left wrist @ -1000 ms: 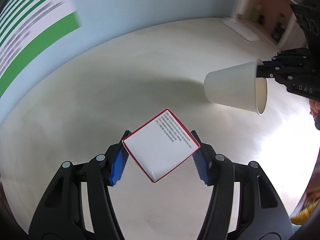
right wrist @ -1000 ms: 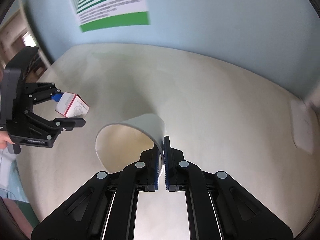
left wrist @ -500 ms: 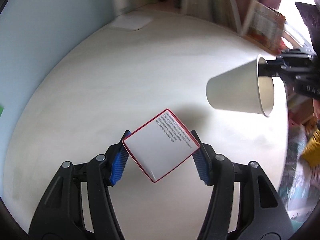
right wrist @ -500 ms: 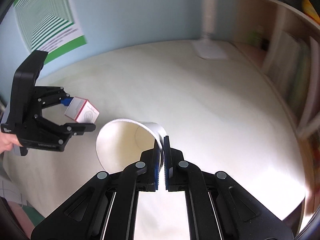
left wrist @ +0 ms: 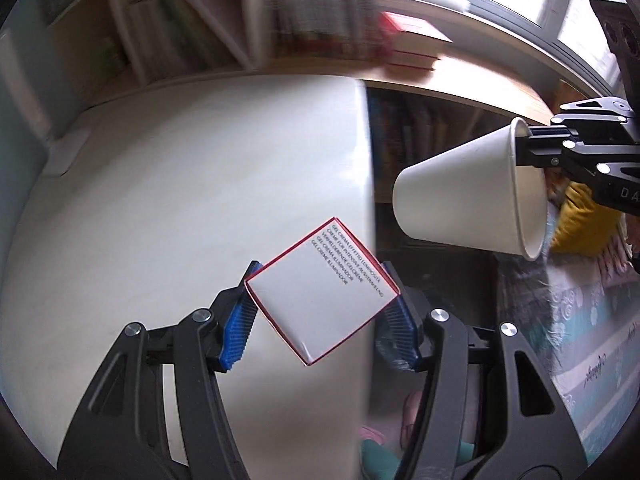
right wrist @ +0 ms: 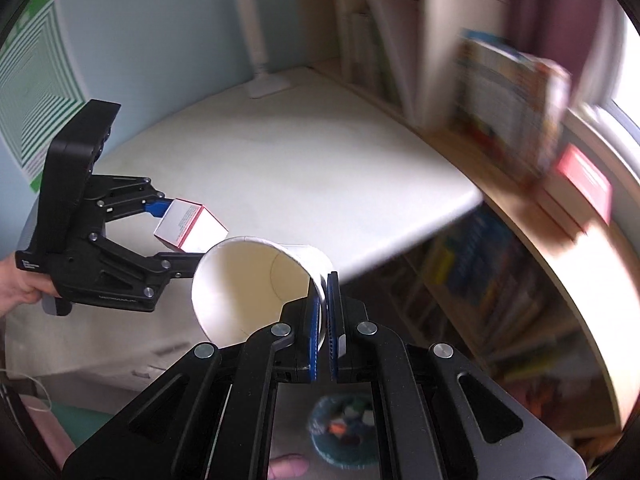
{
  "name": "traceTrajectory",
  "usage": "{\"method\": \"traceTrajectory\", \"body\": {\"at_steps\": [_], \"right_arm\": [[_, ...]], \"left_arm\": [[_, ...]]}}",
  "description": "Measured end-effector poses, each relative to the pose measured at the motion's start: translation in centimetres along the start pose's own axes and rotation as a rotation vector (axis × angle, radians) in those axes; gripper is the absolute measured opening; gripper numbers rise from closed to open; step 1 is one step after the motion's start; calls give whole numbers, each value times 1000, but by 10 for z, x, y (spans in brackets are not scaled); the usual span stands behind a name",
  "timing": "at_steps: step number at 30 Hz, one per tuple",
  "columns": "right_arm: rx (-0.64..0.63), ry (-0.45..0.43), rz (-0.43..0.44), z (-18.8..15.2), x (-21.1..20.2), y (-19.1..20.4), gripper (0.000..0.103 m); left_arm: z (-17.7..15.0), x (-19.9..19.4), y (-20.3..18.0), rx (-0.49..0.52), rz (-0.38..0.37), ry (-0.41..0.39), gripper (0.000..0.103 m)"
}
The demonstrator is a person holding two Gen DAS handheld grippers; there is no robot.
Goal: Collect trash
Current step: 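Carry the white box and paper cup over to the wastebasket, then open both tools to drop the box and cup into the wastebasket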
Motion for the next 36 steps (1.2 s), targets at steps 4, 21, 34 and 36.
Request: {"method": "traceTrajectory", "body": {"at_steps": [4, 21, 34, 36], "right_arm": [[76, 20, -55, -43, -31, -32, 5], [391, 211, -113, -229, -37, -86, 5], [486, 268, -130, -269, -18, -105, 46], [496, 266, -130, -268, -19, -107, 46]], "left_arm": [[1, 11, -62, 76, -69, 20, 56], [-82, 116, -225, 231, -264, 300, 56], [-106, 160, -246, 285, -266, 390, 85], [-106, 159, -242, 285, -267, 389, 85]]}}
Point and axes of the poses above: each gripper's, at about its wrist camera, not at the fingertips, and x roughly the way its jaws point, y to its left, z to its top, the point moved 2 cm from there along x, roughly the way its jaws point, and after that the axes turned 11 degrees about -y, right-handed, at the moved point
